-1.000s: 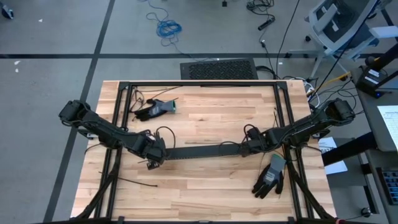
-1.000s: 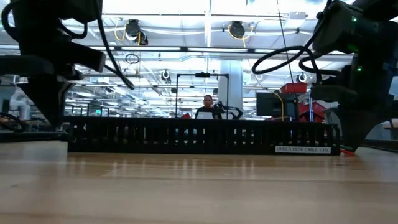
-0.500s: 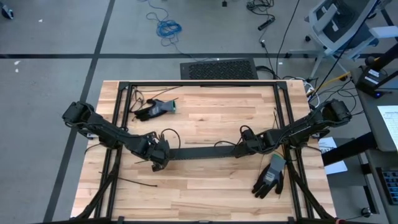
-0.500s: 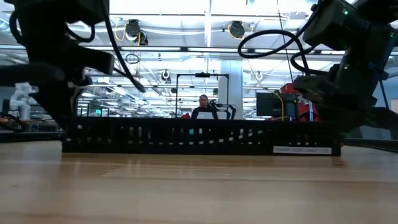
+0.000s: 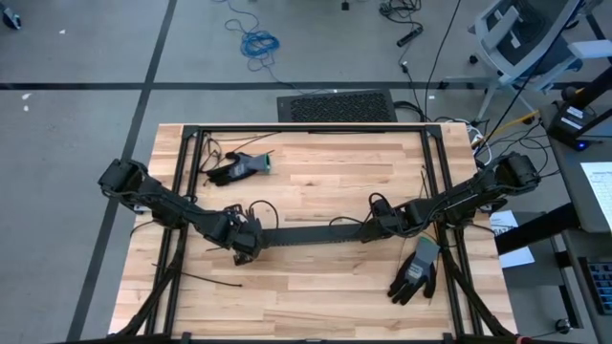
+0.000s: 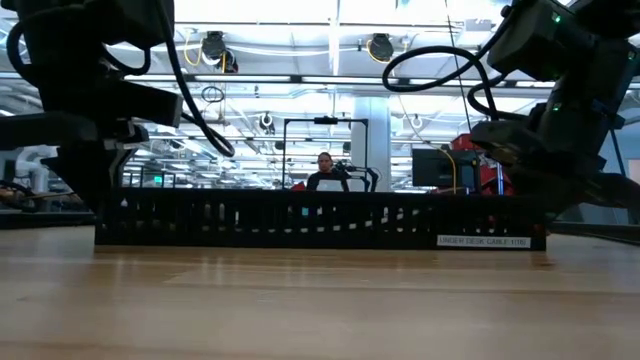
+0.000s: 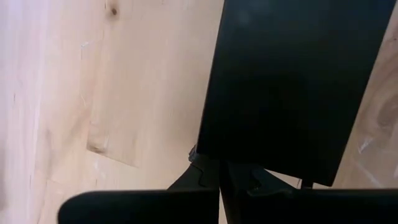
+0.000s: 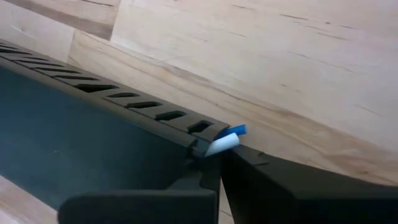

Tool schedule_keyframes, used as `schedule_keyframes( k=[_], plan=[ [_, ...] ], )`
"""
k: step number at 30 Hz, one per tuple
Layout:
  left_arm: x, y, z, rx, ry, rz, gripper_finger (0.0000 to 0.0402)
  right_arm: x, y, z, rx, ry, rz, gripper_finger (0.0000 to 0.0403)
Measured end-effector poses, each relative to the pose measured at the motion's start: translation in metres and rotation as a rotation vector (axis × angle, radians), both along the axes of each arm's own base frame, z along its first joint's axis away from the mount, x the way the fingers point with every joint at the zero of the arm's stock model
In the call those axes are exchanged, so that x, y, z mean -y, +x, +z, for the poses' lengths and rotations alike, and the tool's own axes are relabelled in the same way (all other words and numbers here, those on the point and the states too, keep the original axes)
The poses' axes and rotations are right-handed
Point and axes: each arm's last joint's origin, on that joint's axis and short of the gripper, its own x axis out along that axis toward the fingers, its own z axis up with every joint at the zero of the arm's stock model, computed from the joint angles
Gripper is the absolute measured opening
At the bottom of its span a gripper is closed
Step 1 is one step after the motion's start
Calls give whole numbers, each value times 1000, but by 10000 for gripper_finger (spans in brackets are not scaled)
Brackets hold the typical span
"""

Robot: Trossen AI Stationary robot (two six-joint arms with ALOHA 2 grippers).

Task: Ziptie cables
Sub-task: Close the black cable duct

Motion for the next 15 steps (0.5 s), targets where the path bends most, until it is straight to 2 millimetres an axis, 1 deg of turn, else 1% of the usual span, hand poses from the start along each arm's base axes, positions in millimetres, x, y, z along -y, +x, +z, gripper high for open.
schedule_keyframes(
  k=[6, 12, 15],
  plan=[
    [-4, 3, 0, 27, 37, 19, 1, 0, -1, -1, -9, 5, 2, 0],
    [-8, -2, 2, -5, 89, 28, 1, 0, -2, 3, -2, 13, 6, 0],
    [-9, -4, 4, -20, 102, 28, 1, 1, -6, 6, -22, 18, 14, 0]
  ],
)
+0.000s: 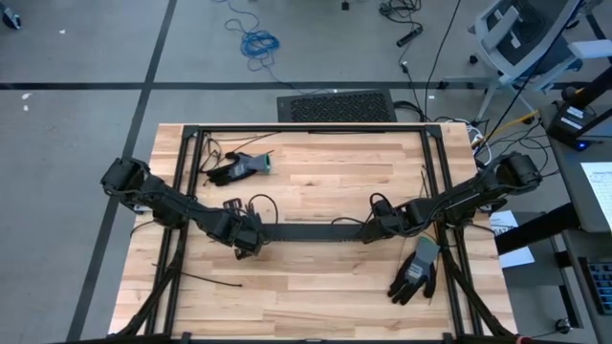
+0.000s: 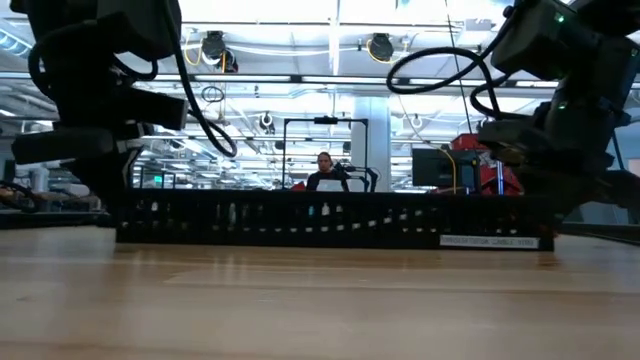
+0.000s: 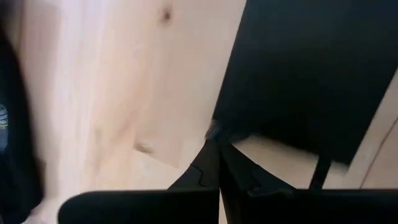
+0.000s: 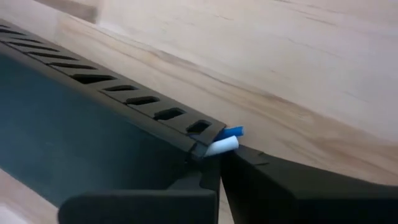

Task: Ziptie cables
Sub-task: Close the black cable duct

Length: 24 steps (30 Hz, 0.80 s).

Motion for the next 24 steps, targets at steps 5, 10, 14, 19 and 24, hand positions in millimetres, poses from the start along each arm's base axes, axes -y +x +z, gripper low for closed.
schedule_keyframes(
  k=[5, 10, 14, 19, 24],
  plan=[
    [-1, -2, 2, -18, 10, -1, 1, 2, -7, 2, -42, -4, 7, 0],
    [-2, -8, 2, -74, 31, -2, 1, 4, -15, 4, -102, -22, 12, 0],
    [-2, -7, 2, -66, 28, 5, 1, 5, -20, 6, -131, -26, 45, 0],
    [2, 3, 12, 28, -7, 5, 1, 8, -31, 12, -186, -39, 61, 0],
    [2, 16, 21, 203, -65, 41, 1, 13, -51, 23, -270, -71, 69, 0]
  ],
)
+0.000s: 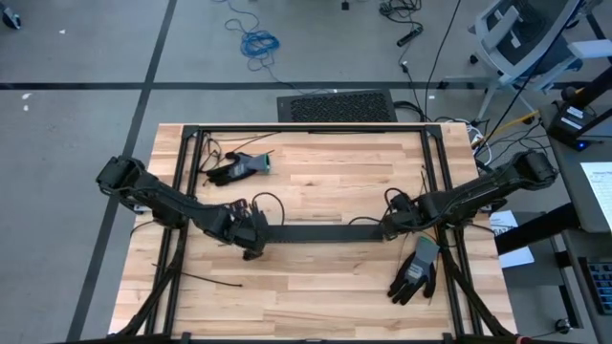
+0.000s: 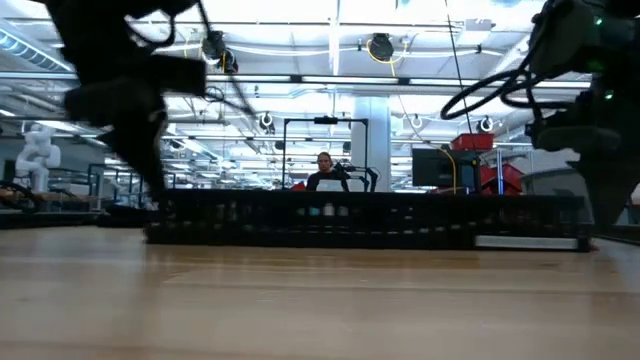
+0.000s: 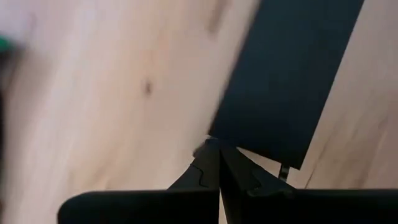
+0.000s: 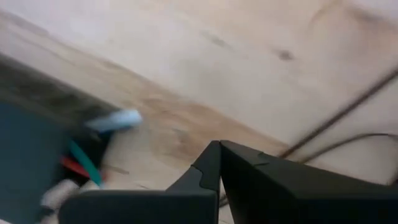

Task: Ziptie cables
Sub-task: Close the black cable duct, then return to Home Position

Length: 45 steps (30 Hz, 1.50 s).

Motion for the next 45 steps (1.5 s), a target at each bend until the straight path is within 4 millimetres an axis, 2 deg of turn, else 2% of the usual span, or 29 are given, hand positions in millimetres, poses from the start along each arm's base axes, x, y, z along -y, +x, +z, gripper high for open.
schedule_keyframes(
  k=[3, 7, 10, 13, 15, 16, 18, 21, 24, 29, 31, 34, 37, 40, 43, 45],
  plan=[
    [-6, 14, 18, 255, -6, 106, 1, 5, -7, 10, 53, -84, -7, 0],
    [-24, 27, 64, 677, 49, 225, 1, 8, 4, 30, 361, -244, 27, 0],
    [-37, 22, 100, 880, 102, 208, 1, 8, 14, 52, 587, -379, 150, 0],
    [-45, 12, 136, 1090, 147, 152, 1, 9, 25, 77, 747, -584, 342, 0],
    [-46, 4, 149, 1207, 165, 68, 1, 10, 32, 92, 836, -692, 429, 0],
    [-47, -2, 148, 1227, 168, 37, 1, 12, 35, 98, 886, -715, 440, 0],
    [-47, -13, 134, 1212, 137, 9, 1, 15, 39, 109, 1000, -729, 438, 0],
    [-46, -34, 91, 1161, 64, 46, 1, 16, 40, 121, 1139, -702, 440, 0],
    [-48, -57, 54, 1273, -14, 114, 1, 15, 39, 129, 1235, -684, 474, 0],
    [-51, -88, 16, 1464, -104, 102, 1, 15, 38, 134, 1269, -700, 482, 0],
    [-52, -94, 4, 1458, -130, 68, 1, 15, 37, 133, 1243, -724, 483, 0],
    [-51, -94, -3, 1382, -122, 16, 1, 16, 35, 131, 1201, -745, 523, 0],
    [-51, -93, -10, 1297, -79, -6, 1, 13, 30, 123, 1113, -741, 608, 0],
    [-53, -92, -13, 1269, -58, -11, 1, 14, 15, 98, 1038, -724, 650, 0],
    [-54, -93, -11, 1279, -65, -19, 1, 20, -10, 67, 1081, -688, 581, 0],
    [-55, -93, -11, 1281, -59, -16, 1, 23, -26, 55, 1200, -695, 530, 0]
  ],
)
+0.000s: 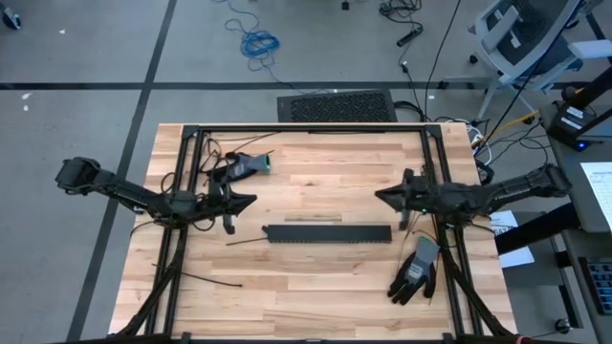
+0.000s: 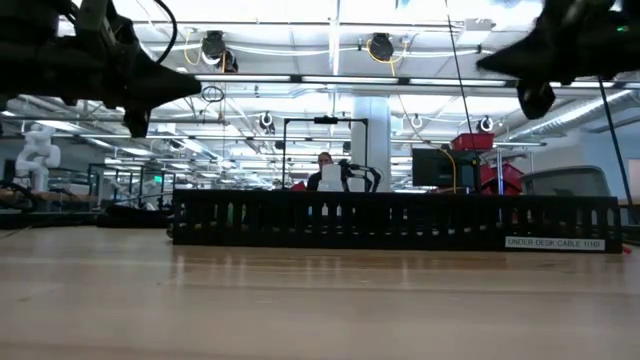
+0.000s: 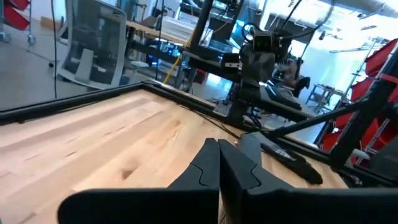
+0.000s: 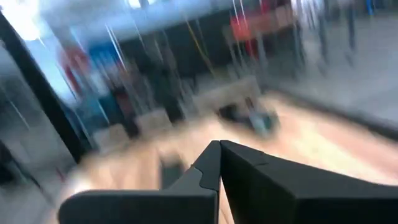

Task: Ziptie cables
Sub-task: Return to Home Position

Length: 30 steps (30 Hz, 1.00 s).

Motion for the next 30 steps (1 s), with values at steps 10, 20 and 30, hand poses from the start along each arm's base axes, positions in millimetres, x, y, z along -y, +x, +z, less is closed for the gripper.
schedule_keyframes(
  k=[10, 20, 30],
  plan=[
    [-5, -2, -6, -120, 198, 185, 1, 5, -15, -32, 74, -280, 60, 0],
    [-6, -3, -26, -354, 322, 197, 1, 12, -14, -60, -290, -412, -63, 0],
    [-7, -7, -25, -359, 323, 178, 1, 13, -18, -61, -267, -409, -68, 0]
  ],
)
